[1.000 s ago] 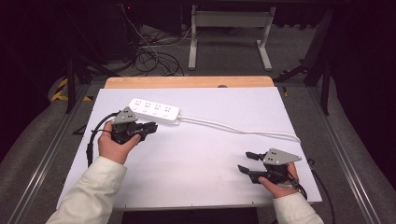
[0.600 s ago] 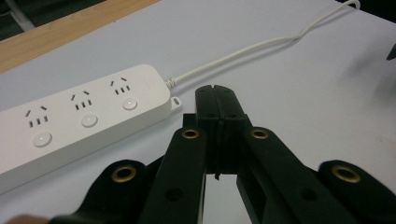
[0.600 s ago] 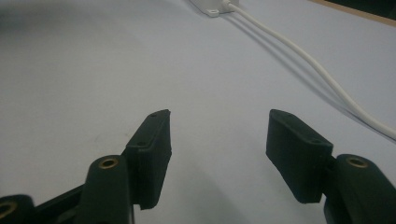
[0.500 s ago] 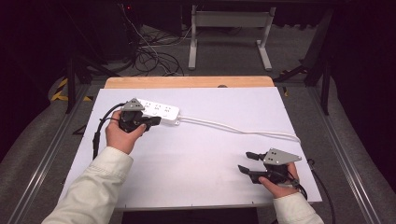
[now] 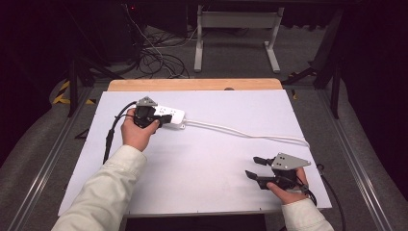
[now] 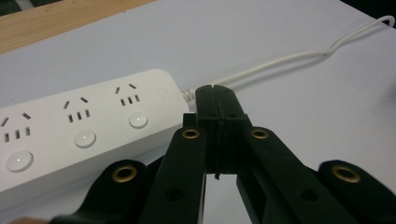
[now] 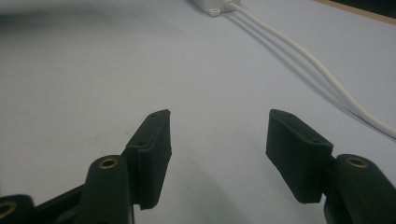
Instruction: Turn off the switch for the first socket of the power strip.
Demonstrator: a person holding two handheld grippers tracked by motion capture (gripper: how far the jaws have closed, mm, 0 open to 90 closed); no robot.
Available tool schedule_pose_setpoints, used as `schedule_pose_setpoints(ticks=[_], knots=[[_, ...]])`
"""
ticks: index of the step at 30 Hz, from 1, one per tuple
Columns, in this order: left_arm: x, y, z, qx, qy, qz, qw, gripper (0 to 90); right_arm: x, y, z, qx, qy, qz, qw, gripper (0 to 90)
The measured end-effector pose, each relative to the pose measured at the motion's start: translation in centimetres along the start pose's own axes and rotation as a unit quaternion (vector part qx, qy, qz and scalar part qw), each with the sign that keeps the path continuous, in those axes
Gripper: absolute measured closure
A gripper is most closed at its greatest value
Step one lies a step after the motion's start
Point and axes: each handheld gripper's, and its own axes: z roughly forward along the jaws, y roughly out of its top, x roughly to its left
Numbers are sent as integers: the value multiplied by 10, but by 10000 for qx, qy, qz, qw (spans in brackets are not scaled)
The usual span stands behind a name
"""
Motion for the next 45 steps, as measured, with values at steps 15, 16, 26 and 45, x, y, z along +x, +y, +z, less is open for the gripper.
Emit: schedule_pose_setpoints(ticks=[15,16,26,45], knots=[[20,-4,28,-106,457,-331,9984,898,-1,-1,0,5,25,20,10000,410],[21,-4,29,-129,436,-383,9982,898,-1,-1,0,4,24,19,10000,409],[22,-9,41,-152,747,-243,9968,898,-1,-1,0,-6,46,23,10000,407],[26,-14,56,84,1052,-187,9942,898,-1,-1,-1,13,50,14,10000,406]])
